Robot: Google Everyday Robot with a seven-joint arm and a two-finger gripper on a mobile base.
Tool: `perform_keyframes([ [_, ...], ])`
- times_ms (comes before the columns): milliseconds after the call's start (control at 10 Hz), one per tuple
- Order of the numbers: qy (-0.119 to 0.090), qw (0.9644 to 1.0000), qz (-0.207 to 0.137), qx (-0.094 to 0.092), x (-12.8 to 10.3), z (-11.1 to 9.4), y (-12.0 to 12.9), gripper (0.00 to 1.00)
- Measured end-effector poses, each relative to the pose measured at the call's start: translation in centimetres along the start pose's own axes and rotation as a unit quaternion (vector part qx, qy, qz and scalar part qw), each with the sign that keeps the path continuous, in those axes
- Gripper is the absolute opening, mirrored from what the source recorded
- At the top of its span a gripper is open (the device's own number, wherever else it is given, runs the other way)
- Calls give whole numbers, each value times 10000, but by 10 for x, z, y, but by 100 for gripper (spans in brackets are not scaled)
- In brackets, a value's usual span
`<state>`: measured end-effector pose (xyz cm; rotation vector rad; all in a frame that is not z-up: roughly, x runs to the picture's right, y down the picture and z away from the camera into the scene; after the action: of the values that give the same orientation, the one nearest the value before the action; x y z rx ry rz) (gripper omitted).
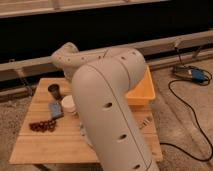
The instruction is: Place apple in plastic cup
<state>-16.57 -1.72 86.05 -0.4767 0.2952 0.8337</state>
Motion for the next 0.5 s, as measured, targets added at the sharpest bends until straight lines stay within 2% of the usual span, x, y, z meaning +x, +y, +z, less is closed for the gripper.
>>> perform_keyframes([
  [300, 68, 9998, -52, 169, -3, 14, 5, 35],
  [500, 186, 9992, -5, 366, -3, 31, -9, 55],
])
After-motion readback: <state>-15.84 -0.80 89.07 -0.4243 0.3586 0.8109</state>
